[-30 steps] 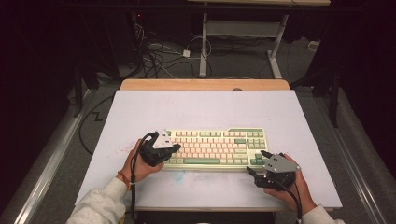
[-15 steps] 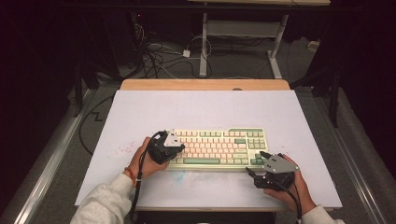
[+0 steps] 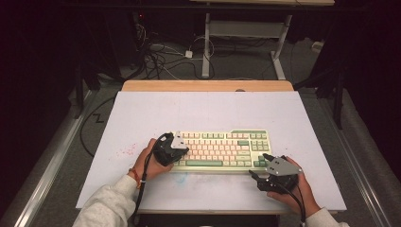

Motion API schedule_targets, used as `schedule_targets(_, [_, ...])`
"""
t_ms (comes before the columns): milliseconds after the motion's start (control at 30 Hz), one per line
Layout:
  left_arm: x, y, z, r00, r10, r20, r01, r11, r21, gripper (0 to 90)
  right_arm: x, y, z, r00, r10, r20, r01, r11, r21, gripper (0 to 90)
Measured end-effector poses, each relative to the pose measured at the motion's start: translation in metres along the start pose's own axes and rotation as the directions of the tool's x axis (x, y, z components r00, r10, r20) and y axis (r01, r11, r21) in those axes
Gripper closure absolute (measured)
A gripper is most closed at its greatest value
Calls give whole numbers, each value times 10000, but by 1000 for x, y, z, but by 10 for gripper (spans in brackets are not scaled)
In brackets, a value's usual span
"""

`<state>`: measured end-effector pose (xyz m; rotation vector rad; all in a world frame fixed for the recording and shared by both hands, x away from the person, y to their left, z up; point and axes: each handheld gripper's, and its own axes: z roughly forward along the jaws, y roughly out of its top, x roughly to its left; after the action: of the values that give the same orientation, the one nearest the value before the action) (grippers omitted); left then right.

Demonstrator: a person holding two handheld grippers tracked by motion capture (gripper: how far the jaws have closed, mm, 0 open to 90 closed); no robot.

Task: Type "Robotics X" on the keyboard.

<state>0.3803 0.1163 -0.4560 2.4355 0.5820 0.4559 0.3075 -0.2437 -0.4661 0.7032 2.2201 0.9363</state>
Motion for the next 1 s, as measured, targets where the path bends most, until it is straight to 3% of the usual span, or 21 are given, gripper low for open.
schedule_targets(233, [-1, 2, -8, 9997, 137, -196, -142, 9995, -287, 864, 0, 0, 0, 10000, 28, 28, -28, 10000, 0, 265])
schedule_targets(433, [0, 1, -15, 9992, 119, -380, -143, 9978, -640, 786, 0, 0, -1, 10000, 21, 42, -21, 10000, -19, 265])
schedule_targets(567, [0, -1, -20, 9977, 144, -655, -199, 9962, -850, 679, -1, 0, -1, 10000, 28, 57, -28, 10000, -14, 265])
schedule_targets(833, [0, -6, -33, 9911, -283, -1298, 75, 9874, -1579, 434, -1, 0, 0, 9999, 69, 115, -70, 10000, 42, 266])
schedule_targets(1000, [0, -13, -39, 9893, -404, -1403, 138, 9825, -1856, 313, -1, 0, 0, 9999, 78, 135, -79, 10000, 43, 267])
